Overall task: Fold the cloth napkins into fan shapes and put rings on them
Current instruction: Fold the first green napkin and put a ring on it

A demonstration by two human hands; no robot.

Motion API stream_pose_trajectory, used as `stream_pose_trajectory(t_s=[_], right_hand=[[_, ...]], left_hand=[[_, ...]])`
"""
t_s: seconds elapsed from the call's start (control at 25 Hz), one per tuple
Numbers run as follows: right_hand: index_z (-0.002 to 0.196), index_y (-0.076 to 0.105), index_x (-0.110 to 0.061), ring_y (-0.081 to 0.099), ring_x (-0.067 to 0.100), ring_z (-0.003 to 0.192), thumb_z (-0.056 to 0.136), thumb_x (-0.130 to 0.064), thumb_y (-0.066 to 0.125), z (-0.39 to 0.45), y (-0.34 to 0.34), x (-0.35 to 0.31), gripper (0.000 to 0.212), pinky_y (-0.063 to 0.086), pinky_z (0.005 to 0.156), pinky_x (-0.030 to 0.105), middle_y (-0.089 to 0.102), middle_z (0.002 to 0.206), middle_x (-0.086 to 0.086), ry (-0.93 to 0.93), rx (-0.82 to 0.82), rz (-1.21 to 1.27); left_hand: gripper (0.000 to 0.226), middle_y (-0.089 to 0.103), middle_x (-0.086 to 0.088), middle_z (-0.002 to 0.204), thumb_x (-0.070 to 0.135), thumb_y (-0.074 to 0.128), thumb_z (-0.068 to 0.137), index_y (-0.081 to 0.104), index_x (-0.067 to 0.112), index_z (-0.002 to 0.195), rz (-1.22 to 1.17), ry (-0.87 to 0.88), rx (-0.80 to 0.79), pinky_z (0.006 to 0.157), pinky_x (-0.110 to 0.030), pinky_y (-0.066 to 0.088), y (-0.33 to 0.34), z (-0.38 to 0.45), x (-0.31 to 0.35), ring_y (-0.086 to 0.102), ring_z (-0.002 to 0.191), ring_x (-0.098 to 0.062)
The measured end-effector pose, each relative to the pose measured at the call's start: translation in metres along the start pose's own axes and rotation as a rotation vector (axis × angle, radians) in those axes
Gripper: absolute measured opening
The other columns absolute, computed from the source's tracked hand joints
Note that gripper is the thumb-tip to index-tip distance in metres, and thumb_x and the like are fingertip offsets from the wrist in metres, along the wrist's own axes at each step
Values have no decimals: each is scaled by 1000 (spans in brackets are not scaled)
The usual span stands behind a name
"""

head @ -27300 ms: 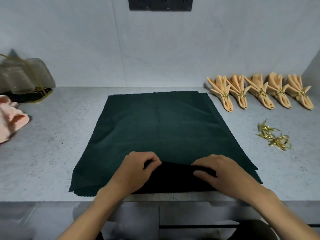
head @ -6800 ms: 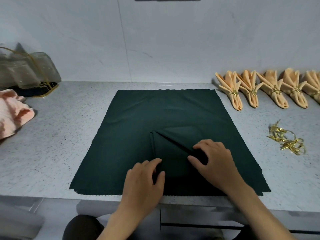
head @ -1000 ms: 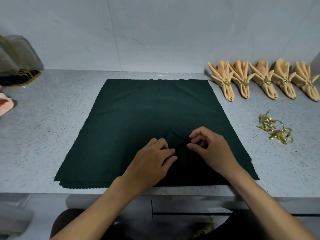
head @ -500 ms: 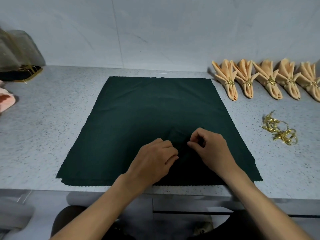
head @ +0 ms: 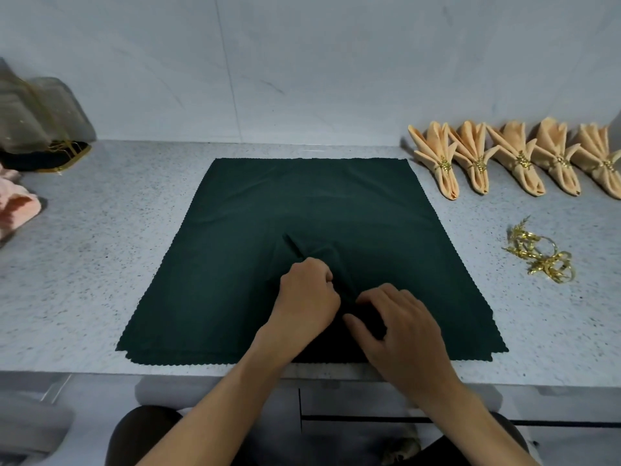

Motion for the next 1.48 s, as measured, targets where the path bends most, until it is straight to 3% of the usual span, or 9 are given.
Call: stream_pose_trajectory(t_s=[0.16,0.32,0.44,0.56,0.68,0.84,1.04,1.2,1.48], right_hand=[[93,70,-27,52,17,72,89,-40,59,9,0,20,18,46,65,35,62,88,-11,-55,-19,-117],[87,75,-23,50,20,70,81,-18,79,26,-9,29,9,41,62,34,62,84,-9,-61,30,-189],[88,75,-18,49,22,71,81,-8,67,22,2,13,14,38,62,33,59,84,-5,-171,21,-256],[84,77,-21,47,20,72,82,-23,46,21,2,19,31,32,65,33,57,84,-9,-92,17,-217],[84,76,-21,50,23,77,79,-34,46,24,0,8,33,33,69,35,59,86,-7,-104,-74,-319],[115,69,-24,52,21,83,85,-39,49,34,16,-11,39,44,71,34,61,100,-6,-241,-173,-259],[109,73,-19,50,21,77,86,-33,48,35,22,-15,36,45,66,37,60,95,-4,-182,-132,-272],[96,72,-15,49,22,73,83,-31,45,38,24,-22,34,43,64,37,58,88,-3,-130,-154,-297],[104,77,-28,42,7,75,79,-44,45,46,21,9,43,45,77,33,51,91,-20,-34,-242,79]], left_hand=[[24,58,4,106,28,53,97,70,30,114,357,309,-40,84,-37,49,-15,1,-16,56,99,-19],[25,57,7,129,26,62,94,72,34,115,363,525,-71,96,-39,39,-28,15,-40,46,121,-18],[24,69,14,117,14,69,89,76,27,108,170,544,-27,92,-38,51,-31,18,-55,60,110,-13],[20,72,17,107,13,70,86,77,23,102,100,596,37,84,-37,55,-32,22,-67,65,93,-12],[13,73,14,100,18,71,85,78,20,96,87,646,62,79,-38,55,-34,25,-67,64,88,-12],[11,72,13,95,22,68,85,78,18,88,123,698,119,75,-42,53,-31,26,-69,62,84,-14],[37,58,20,124,34,45,90,71,26,115,366,719,30,112,-37,20,-38,12,-78,51,108,-10],[70,29,25,150,70,29,92,36,31,150,464,597,-204,121,-47,-4,-36,-1,-95,25,135,-3],[51,60,12,106,40,43,73,72,25,112,471,582,85,109,-56,32,-26,6,-69,54,97,-15]])
Point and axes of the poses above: each hand's wrist, its own z-axis towards the middle knuckle, its own y-axis out of the palm, x = y × z, the point moved 4 cm from there along z, towards the middle knuckle
